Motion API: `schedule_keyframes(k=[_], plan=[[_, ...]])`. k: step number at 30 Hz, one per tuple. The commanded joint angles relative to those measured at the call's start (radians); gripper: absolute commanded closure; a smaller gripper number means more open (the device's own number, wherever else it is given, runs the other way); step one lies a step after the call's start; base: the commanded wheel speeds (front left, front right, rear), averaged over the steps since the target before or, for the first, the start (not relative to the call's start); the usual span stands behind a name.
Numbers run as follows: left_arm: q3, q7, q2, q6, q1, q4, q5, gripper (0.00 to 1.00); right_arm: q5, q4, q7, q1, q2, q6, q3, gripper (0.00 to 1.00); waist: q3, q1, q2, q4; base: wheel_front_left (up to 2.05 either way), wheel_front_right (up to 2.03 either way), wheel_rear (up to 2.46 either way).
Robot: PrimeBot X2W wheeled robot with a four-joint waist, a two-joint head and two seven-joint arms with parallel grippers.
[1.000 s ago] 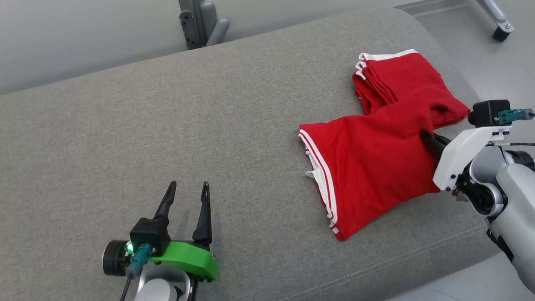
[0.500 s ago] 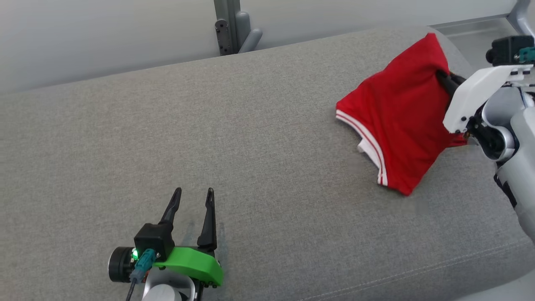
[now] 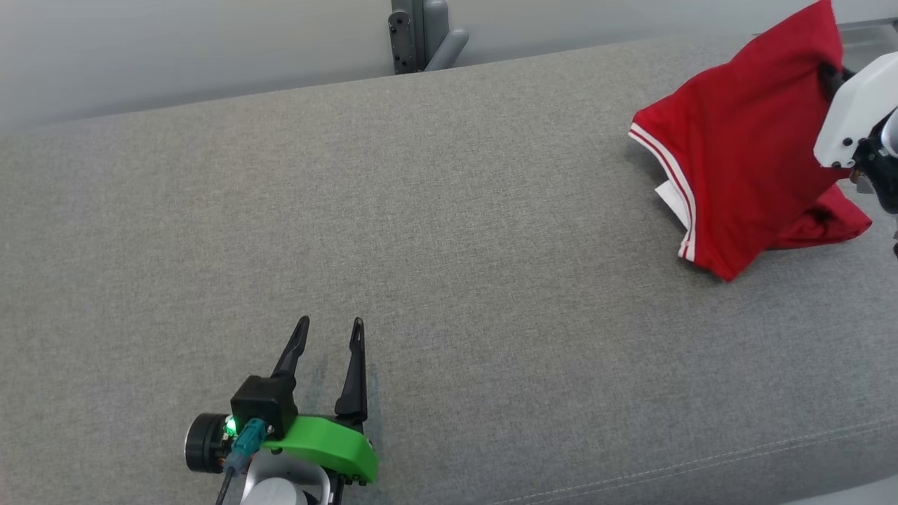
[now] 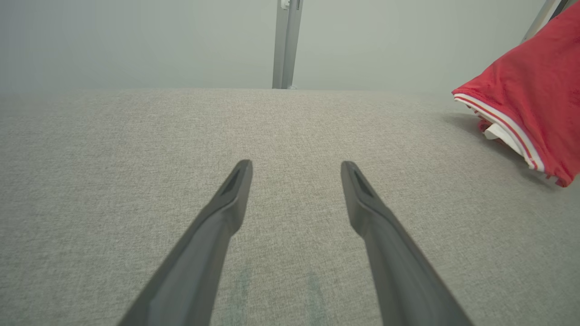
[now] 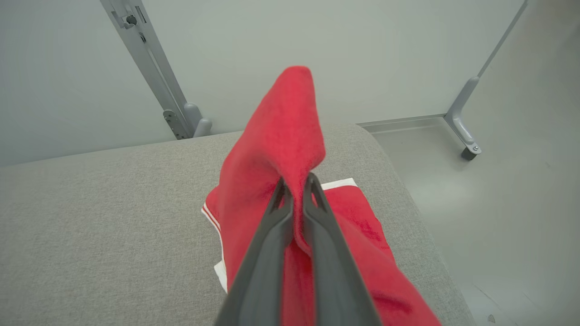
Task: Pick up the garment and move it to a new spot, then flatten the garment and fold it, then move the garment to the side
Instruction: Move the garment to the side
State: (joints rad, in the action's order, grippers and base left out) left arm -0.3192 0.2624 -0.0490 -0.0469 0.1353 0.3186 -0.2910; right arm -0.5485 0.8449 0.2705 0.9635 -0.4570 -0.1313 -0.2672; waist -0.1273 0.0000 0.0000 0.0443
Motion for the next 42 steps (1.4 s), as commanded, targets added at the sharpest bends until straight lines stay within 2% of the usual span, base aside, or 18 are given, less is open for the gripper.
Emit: schedule_keyframes(k=[1,14,24,25,26,27,28,35,42], plan=[[0.002,0.002,-0.003,0.004,0.012,0.001,0.012,0.0,0.01,0.011,-0.007,0.013,-0.011,0.001,0.007,1.0,-0.017,0.0,0.0,-0.011,0.0,0.0,0.0],[0.017,0.002,-0.009,0.028,0.068,-0.008,0.069,0.0,0.148,0.226,-0.105,0.07,-0.12,0.001,0.156,1.0,-0.157,0.0,0.0,-0.077,0.0,0.0,0.0],[0.016,0.002,-0.008,0.042,0.114,-0.019,0.104,0.0,0.319,0.365,-0.219,0.145,-0.161,0.002,0.236,1.0,-0.254,0.0,0.0,-0.096,0.0,0.0,0.0],[0.016,0.002,-0.008,0.044,0.116,-0.019,0.109,0.0,0.338,0.379,-0.227,0.15,-0.162,0.002,0.248,0.89,-0.259,0.0,0.0,-0.096,0.0,0.0,0.0],[0.017,0.002,-0.008,0.045,0.117,-0.018,0.11,0.0,0.352,0.389,-0.237,0.154,-0.159,0.002,0.262,0.6,-0.263,0.0,0.0,-0.096,0.0,0.0,0.0],[0.019,0.002,-0.009,0.043,0.118,-0.018,0.11,0.0,0.367,0.396,-0.256,0.157,-0.16,0.002,0.277,0.45,-0.266,0.0,0.0,-0.095,0.0,0.0,0.0],[0.021,0.002,-0.01,0.044,0.119,-0.018,0.112,0.0,0.387,0.405,-0.267,0.153,-0.16,0.002,0.287,0.0,-0.268,0.0,0.0,-0.095,0.0,0.0,0.0],[0.028,0.002,-0.013,0.045,0.123,-0.014,0.126,0.0,0.49,0.426,-0.345,0.159,-0.119,0.002,0.37,0.0,-0.27,0.0,0.0,-0.077,0.0,0.0,0.0],[0.033,0.002,-0.012,0.046,0.123,-0.016,0.128,0.0,0.542,0.419,-0.406,0.151,-0.077,0.002,0.395,0.0,-0.238,0.0,0.0,-0.059,0.0,0.0,0.0]])
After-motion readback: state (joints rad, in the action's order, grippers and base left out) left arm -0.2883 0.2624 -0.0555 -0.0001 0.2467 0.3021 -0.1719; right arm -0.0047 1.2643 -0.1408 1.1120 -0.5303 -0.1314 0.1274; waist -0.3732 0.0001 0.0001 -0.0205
